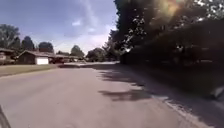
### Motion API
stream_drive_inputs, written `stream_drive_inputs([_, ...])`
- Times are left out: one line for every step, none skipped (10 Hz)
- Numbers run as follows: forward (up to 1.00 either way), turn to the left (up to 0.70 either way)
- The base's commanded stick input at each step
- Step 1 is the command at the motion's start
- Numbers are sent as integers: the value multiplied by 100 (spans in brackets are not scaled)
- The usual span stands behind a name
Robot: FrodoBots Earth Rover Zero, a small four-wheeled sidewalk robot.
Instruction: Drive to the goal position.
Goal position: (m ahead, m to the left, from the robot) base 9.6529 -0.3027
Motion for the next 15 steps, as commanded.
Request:
stream_drive_inputs([70, 3])
stream_drive_inputs([70, 3])
stream_drive_inputs([70, 3])
stream_drive_inputs([70, 3])
stream_drive_inputs([70, 3])
stream_drive_inputs([70, 3])
stream_drive_inputs([70, 3])
stream_drive_inputs([70, 3])
stream_drive_inputs([70, 3])
stream_drive_inputs([70, 3])
stream_drive_inputs([70, 3])
stream_drive_inputs([70, 3])
stream_drive_inputs([70, 3])
stream_drive_inputs([70, 3])
stream_drive_inputs([70, 3])
